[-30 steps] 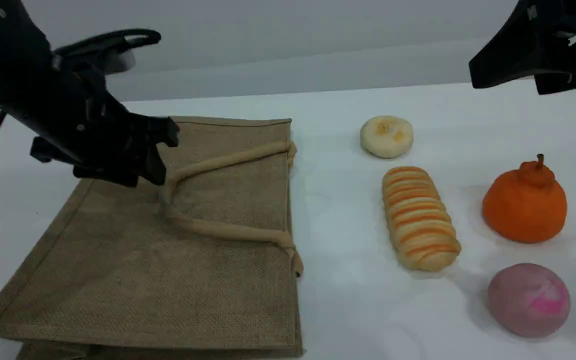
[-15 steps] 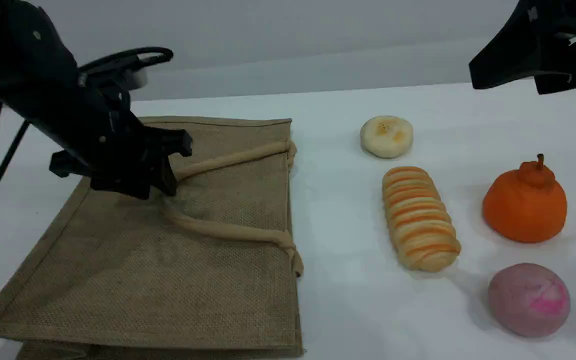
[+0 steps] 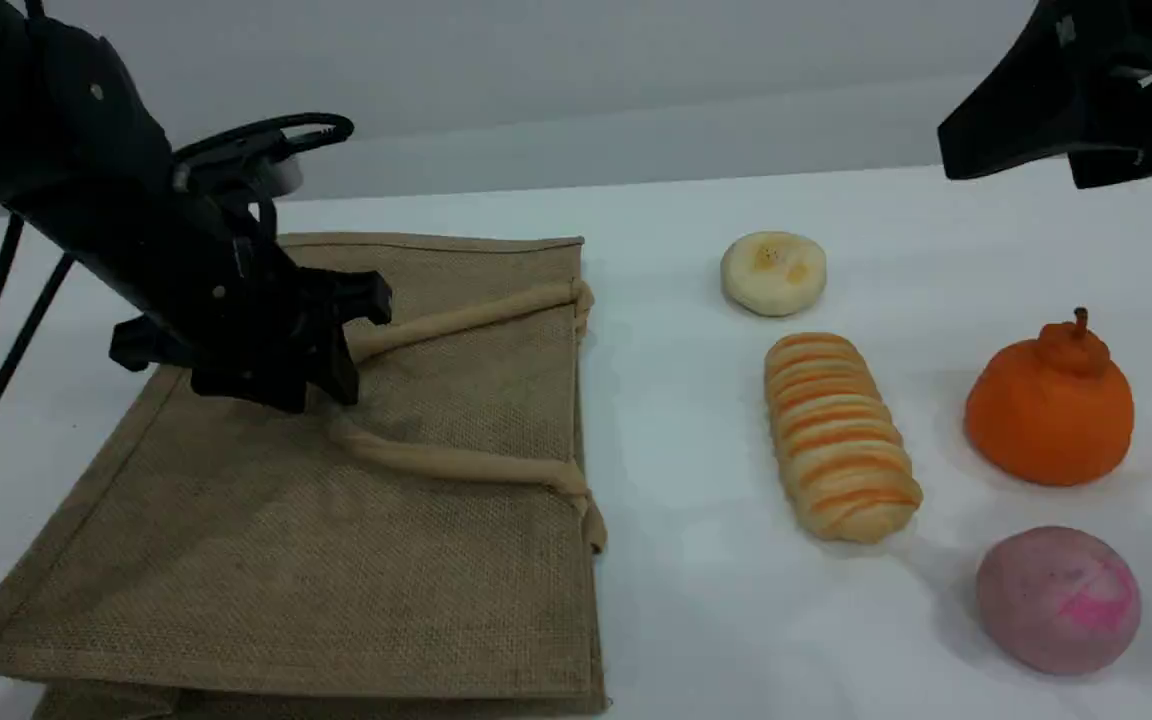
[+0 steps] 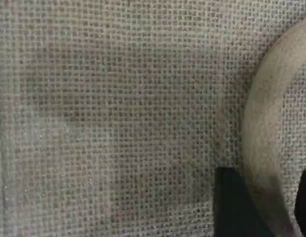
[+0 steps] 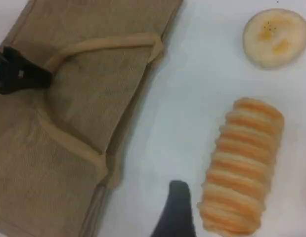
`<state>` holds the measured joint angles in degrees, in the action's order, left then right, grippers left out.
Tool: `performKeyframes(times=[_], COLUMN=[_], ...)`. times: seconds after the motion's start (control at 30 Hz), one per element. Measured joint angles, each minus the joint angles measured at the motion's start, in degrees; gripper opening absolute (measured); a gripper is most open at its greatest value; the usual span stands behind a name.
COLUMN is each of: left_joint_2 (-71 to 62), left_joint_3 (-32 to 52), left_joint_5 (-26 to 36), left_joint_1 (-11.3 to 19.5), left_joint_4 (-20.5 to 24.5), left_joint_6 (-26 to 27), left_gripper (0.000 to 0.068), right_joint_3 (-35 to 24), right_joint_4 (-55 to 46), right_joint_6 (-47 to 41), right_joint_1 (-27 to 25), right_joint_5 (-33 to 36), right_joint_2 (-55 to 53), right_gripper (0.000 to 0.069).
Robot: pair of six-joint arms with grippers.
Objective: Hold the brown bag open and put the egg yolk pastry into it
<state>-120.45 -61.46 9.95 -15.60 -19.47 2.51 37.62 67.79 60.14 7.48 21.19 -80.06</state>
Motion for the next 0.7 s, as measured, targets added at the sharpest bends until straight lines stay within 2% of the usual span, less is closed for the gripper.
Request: performKeyframes(times=[0.17,0.43,0.53,0.67,0.7], left_joint_2=[-2.2,-3.2,-3.3,-3.3,-3.3], left_joint_3=[-0.1,-0.5,-0.5,-0.5,-0.5], left_joint_5=[-0.2,-0.2,0.1,0.9,1.2], left_joint_1=[0.0,0.0,0.0,0.0,0.0], left_joint_4=[-0.1,-0.2,-0.5,-0.5,-0.5], left_joint_6=[-0.4,-3.8,-5.5,-5.6,-5.6], left_gripper=[0.0293,0.0279,0.022,0.0102,0.0093], right_joint_3=[0.0,0.0,0.0,0.0,0.0], right_joint_4=[0.0,0.0,0.0,0.0,0.0], right_joint_6=[-0.1,-0.1,-0.1,-0.1,-0.1], right_joint_1=[0.0,0.0,0.0,0.0,0.0], right_joint_5=[0.0,-0.1,-0.1,-0.1,-0.1], right_joint_2=[0.0,0.0,0.0,0.0,0.0], right_gripper=[0.0566,0.0566,0.0566,0.0566,0.0566])
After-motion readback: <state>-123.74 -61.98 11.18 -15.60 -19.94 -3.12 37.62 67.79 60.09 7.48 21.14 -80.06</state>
